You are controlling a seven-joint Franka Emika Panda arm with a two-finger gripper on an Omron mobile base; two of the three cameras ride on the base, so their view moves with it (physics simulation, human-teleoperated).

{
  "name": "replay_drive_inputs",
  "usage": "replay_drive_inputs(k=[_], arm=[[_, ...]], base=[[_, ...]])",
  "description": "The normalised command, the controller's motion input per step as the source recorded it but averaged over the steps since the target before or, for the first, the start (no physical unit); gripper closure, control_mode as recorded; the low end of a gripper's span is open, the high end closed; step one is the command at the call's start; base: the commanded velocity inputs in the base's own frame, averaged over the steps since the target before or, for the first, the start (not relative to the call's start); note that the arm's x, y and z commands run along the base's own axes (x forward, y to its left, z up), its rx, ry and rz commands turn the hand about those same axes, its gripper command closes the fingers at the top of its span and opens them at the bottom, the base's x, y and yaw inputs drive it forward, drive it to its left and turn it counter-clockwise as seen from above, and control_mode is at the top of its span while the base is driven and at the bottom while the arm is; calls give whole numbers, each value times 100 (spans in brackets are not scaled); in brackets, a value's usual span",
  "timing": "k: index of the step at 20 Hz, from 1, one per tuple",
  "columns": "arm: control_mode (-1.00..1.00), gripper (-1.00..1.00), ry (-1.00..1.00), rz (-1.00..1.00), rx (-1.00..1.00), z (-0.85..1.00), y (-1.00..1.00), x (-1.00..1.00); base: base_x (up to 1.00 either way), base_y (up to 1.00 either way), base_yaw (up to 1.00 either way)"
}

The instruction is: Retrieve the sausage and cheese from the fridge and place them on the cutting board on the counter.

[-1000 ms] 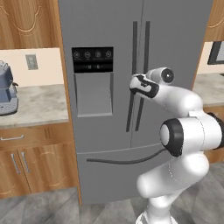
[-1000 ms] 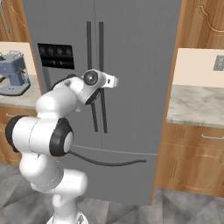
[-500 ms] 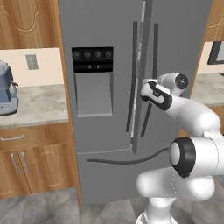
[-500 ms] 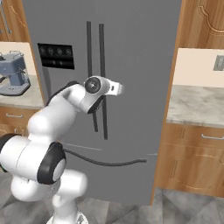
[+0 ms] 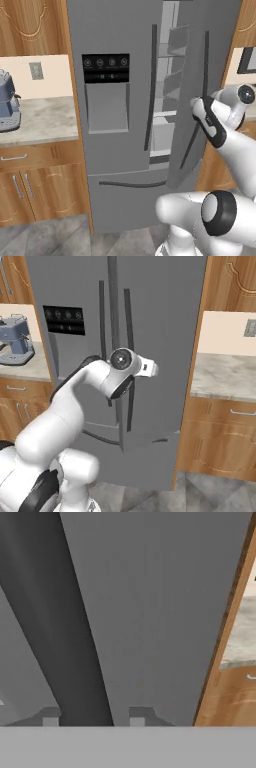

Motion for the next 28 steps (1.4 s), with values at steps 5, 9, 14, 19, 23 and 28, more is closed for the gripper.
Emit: replay_drive_inputs(k=[5, 9, 14, 19, 23, 28], arm=[[-100, 100, 18, 0, 0, 32, -100, -74], [-100, 100, 13, -3, 0, 14, -63, -68], [-100, 100, 1, -19, 0, -30, 82, -55], [-100, -100, 1, -17, 0, -5, 88, -85], [-100, -100, 19, -25, 3, -3, 100, 11], [-100, -100, 10, -34, 24, -37, 75, 78]], base=[[0, 0, 0], [0, 0, 0], [0, 0, 0], [0, 0, 0], [0, 0, 0], [0, 0, 0]])
